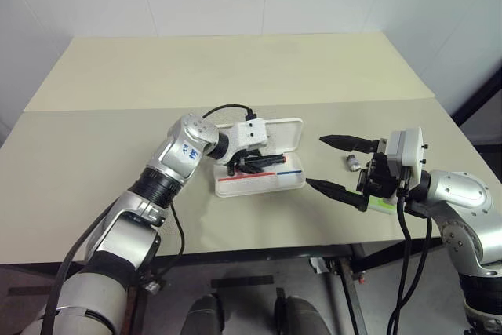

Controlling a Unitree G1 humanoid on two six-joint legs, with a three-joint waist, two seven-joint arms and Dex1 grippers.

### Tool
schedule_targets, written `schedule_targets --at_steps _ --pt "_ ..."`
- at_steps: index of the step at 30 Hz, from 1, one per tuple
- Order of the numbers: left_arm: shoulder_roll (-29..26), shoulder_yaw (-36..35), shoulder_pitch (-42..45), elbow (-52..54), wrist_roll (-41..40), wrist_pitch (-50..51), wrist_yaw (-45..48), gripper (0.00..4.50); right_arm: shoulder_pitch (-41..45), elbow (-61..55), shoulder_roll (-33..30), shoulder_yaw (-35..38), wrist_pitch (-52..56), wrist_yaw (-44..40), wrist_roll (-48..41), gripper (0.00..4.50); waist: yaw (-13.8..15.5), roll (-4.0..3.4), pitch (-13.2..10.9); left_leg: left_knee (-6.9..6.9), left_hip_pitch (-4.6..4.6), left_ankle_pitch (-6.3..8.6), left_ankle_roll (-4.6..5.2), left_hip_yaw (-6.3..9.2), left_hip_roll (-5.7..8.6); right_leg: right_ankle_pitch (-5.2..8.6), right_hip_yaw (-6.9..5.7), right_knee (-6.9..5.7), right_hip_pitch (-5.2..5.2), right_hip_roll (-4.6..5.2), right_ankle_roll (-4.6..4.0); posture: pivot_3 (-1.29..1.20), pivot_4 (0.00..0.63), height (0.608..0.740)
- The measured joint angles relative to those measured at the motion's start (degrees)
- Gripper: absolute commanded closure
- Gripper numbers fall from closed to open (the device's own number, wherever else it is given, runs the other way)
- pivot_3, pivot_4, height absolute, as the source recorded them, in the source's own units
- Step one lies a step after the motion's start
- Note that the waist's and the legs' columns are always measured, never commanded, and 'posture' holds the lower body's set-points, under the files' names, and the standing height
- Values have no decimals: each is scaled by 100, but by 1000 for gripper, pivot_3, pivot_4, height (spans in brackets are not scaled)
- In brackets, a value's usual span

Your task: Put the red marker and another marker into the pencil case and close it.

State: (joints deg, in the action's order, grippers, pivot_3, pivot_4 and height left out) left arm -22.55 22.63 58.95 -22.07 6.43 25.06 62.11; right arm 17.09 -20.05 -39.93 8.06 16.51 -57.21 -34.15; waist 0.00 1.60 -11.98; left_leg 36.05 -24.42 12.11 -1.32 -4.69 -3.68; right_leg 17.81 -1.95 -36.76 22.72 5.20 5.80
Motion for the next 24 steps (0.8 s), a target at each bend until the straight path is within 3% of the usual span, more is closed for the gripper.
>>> schedule_targets --at_steps 3,6,11,24 --pt "-2 -5 -1 207 -122 78 130 2284 0 1 0 0 -8 0 0 0 -1 0 0 1 0 0 0 0 0 0 0 -1 0 0 0 0 150 740" --pt "-5 -133 -108 587 -403 122 306 1738 4 51 -1 0 -9 -26 -1 0 -3 0 0 1 0 0 0 0 0 0 0 -1 -1 0 0 0 150 740" --pt "-141 -492 -389 881 -887 -156 524 73 12 376 -270 0 79 -254 30 0 -14 -1 0 2 2 0 0 0 -1 0 1 -4 -1 0 0 0 150 740" --pt "-1406 -1866 -1243 824 -2350 -1638 2232 26 -46 2214 -1521 -121 -281 -1491 917 0 -6 -1 0 3 3 2 3 -5 -1 0 0 8 -5 1 0 0 150 740"
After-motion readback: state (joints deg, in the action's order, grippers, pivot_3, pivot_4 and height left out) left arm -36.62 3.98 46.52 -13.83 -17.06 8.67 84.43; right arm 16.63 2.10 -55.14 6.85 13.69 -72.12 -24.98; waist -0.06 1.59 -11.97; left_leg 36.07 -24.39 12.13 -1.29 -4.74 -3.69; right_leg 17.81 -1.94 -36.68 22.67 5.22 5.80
